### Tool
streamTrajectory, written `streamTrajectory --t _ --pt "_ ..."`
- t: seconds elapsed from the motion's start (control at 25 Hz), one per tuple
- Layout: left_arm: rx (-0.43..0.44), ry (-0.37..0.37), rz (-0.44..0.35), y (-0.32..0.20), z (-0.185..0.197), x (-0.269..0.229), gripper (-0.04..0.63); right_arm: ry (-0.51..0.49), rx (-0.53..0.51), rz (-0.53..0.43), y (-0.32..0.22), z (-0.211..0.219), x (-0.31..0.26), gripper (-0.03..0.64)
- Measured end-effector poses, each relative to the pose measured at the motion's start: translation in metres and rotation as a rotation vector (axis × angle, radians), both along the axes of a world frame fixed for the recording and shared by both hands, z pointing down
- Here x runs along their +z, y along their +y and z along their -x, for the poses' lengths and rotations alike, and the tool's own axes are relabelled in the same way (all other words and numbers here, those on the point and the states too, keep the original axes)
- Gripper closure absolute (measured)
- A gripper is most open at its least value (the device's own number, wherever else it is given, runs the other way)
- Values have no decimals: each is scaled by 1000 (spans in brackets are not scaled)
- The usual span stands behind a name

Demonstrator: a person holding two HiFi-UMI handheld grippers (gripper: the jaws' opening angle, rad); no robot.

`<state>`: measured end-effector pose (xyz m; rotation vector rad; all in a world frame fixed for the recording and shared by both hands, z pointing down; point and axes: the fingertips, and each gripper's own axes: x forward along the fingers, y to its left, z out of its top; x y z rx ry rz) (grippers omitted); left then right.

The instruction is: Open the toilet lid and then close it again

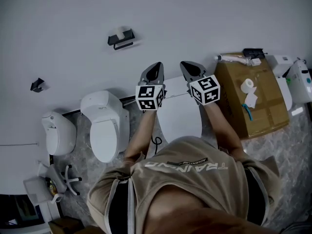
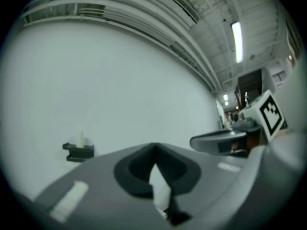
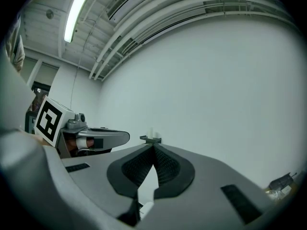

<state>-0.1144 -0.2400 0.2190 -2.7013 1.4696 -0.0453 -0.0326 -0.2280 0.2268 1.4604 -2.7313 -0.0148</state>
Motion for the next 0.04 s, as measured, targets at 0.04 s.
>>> streamTrajectory --t 0.04 --pt "2 3 7 0 0 3 592 4 -3 5 -1 1 2 607"
